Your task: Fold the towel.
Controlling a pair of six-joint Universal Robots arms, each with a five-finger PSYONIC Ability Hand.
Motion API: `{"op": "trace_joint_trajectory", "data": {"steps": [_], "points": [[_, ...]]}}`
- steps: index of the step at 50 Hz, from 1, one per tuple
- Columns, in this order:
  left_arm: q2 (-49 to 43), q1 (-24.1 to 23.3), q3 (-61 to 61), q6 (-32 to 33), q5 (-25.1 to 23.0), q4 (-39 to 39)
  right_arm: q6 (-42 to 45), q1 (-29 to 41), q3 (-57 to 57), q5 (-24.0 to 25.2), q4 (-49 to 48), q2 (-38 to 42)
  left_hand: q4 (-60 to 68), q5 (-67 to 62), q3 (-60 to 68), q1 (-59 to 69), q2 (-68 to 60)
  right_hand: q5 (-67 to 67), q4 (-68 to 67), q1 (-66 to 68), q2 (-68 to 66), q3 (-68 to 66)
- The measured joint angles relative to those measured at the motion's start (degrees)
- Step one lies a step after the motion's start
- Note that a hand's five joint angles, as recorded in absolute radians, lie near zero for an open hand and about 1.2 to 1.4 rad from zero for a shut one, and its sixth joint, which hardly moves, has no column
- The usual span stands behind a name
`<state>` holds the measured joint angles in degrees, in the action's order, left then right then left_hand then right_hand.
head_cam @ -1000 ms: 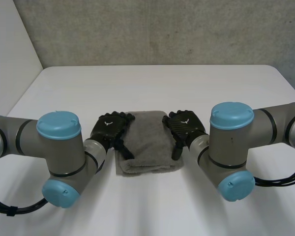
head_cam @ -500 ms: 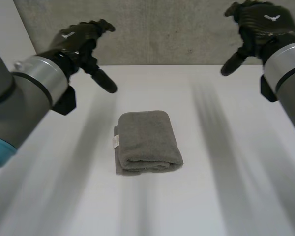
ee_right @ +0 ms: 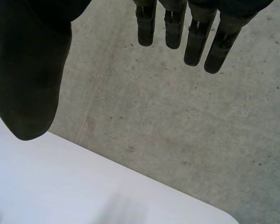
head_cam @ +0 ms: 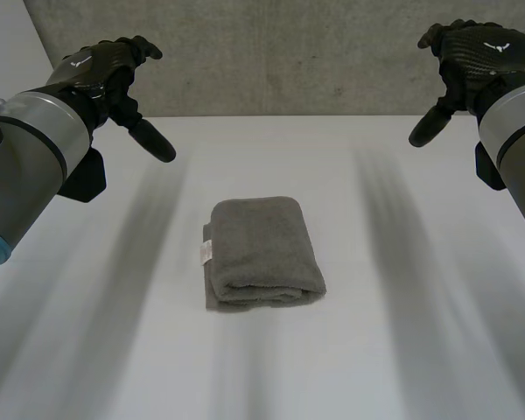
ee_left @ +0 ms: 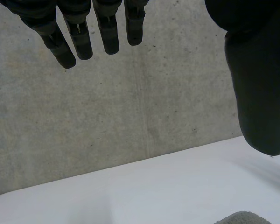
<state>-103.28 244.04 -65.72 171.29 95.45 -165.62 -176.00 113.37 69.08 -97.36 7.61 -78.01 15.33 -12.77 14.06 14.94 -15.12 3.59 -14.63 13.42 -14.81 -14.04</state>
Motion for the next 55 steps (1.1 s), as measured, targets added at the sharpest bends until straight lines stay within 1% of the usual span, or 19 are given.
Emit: {"op": "trace_joint_trajectory", "data": {"steps": [5, 7, 12, 16, 19, 21, 23, 25, 28, 30, 35, 38, 42, 47, 51, 52, 53, 54, 55], "points": [[0.01, 0.07, -0.02, 0.13, -0.09, -0.07, 0.08, 0.4, 0.58, 1.53, -0.07, 0.2, 0.0, 0.0, 0.0, 0.0, 0.0, 0.0, 0.0, 0.0, 0.0, 0.0], [0.01, 0.1, -0.04, 0.19, -0.1, -0.12, 0.08, 0.61, 0.88, 3.08, -0.11, 0.69, 0.0, 0.0, 0.0, 0.0, 0.0, 0.0, 0.0, 0.0, 0.0, 0.0], [0.01, 0.18, -0.2, 0.32, -0.16, -0.24, 0.05, 1.94, 1.31, 10.42, -0.22, 4.55, 0.0, 0.0, 0.0, 0.03, 0.0, 0.0, 0.0, 0.0, 0.03, 0.0], [-0.03, 0.2, -0.37, 0.36, -0.18, -0.35, 0.04, 5.32, 0.2, 17.54, -0.74, 12.29, 0.0, 0.0, 0.0, -0.01, 0.0, 0.0, 0.0, 0.02, 0.18, -0.01], [-0.04, 0.21, -0.44, 0.37, -0.18, -0.39, 0.04, 7.75, -1.0, 19.63, -1.41, 17.82, 0.0, 0.0, 0.0, 0.0, 0.0, 0.49, -0.31, 0.58, -0.08, -0.36], [-0.03, 0.22, -0.46, 0.37, -0.19, -0.4, 0.04, 9.66, -2.23, 20.39, -2.23, 22.36, 0.0, 0.0, 0.0, -0.01, 0.0, 3.9, -2.68, 3.98, -2.3, -3.07], [-0.03, 0.28, -0.47, 0.37, -0.19, -0.41, 0.05, 11.32, -3.51, 20.35, -3.03, 26.44, 0.0, 0.0, 0.0, -0.01, 0.0, 14.24, -12.25, 13.38, -12.05, -12.83], [-0.03, 0.38, -0.49, 0.37, -0.18, -0.41, 0.05, 12.65, -5.05, 19.92, -3.7, 29.75, 0.0, 0.0, 0.0, -0.01, 0.0, 25.77, -23.75, 25.96, -25.26, -24.41], [0.0, 0.63, -0.48, 0.38, -0.18, -0.41, 0.08, 14.08, -8.15, 18.96, -4.16, 33.55, 0.0, 0.0, 0.0, -0.01, 0.0, 54.46, -52.68, 55.27, -54.1, -53.14], [0.08, 0.78, -0.45, 0.41, -0.2, -0.41, 0.13, 14.46, -10.43, 18.41, -4.09, 34.58, 0.0, 0.0, 0.0, 0.0, 0.0, 62.35, -60.79, 62.48, -60.68, -61.07], [0.84, 1.08, -0.34, 0.44, -0.28, -0.41, 0.34, 14.5, -15.85, 17.92, -3.73, 32.22, 0.0, 0.0, 0.0, -0.01, 0.0, 62.86, -61.77, 63.17, -60.83, -61.95], [1.74, 1.34, -0.3, 0.45, -0.34, -0.42, 0.46, 14.18, -19.43, 18.21, -3.53, 26.33, 0.0, 0.0, 0.0, -0.01, 0.0, 62.87, -61.77, 63.17, -60.83, -61.96], [2.91, 1.84, -0.28, 0.41, -0.41, -0.46, 0.52, 13.58, -20.58, 19.19, -3.38, 19.27, 0.0, 0.0, 0.0, -0.02, 0.0, 62.87, -61.77, 63.17, -60.83, -62.01], [4.32, 2.44, -0.33, 0.37, -0.44, -0.55, 0.63, 13.06, -14.93, 20.85, -3.72, 12.9, 0.0, 0.0, 0.0, -0.02, 0.0, 62.87, -61.77, 63.17, -60.83, -62.11], [4.71, 2.66, -0.43, 0.36, -0.45, -0.57, 1.19, 13.04, -9.26, 21.41, -4.35, 11.48, 0.0, 0.0, 0.0, -0.03, 0.0, 62.87, -61.78, 63.17, -60.83, -62.12], [4.76, 2.72, -0.48, 0.36, -0.45, -0.58, 1.71, 13.14, -7.49, 21.44, -4.64, 11.74, 0.0, 0.0, 0.0, -0.03, 0.0, 57.27, -55.32, 56.87, -54.46, -55.95], [4.76, 2.74, -0.55, 0.36, -0.45, -0.58, 2.28, 13.26, -6.16, 21.4, -4.83, 12.31, 0.0, 0.0, 0.0, -0.03, 0.0, 46.53, -45.9, 47.29, -44.78, -46.5], [4.76, 2.75, -0.58, 0.36, -0.45, -0.58, 2.7, 13.36, -5.48, 21.34, -4.95, 12.81, 0.0, 0.0, 0.0, -0.03, 0.0, 41.01, -40.64, 40.65, -38.19, -41.12], [4.75, 2.76, -0.61, 0.36, -0.45, -0.59, 3.09, 13.45, -4.96, 21.27, -5.03, 13.3, 0.0, 0.0, 0.0, -0.03, 0.0, 36.3, -36.22, 37.15, -34.75, -36.67]]}}
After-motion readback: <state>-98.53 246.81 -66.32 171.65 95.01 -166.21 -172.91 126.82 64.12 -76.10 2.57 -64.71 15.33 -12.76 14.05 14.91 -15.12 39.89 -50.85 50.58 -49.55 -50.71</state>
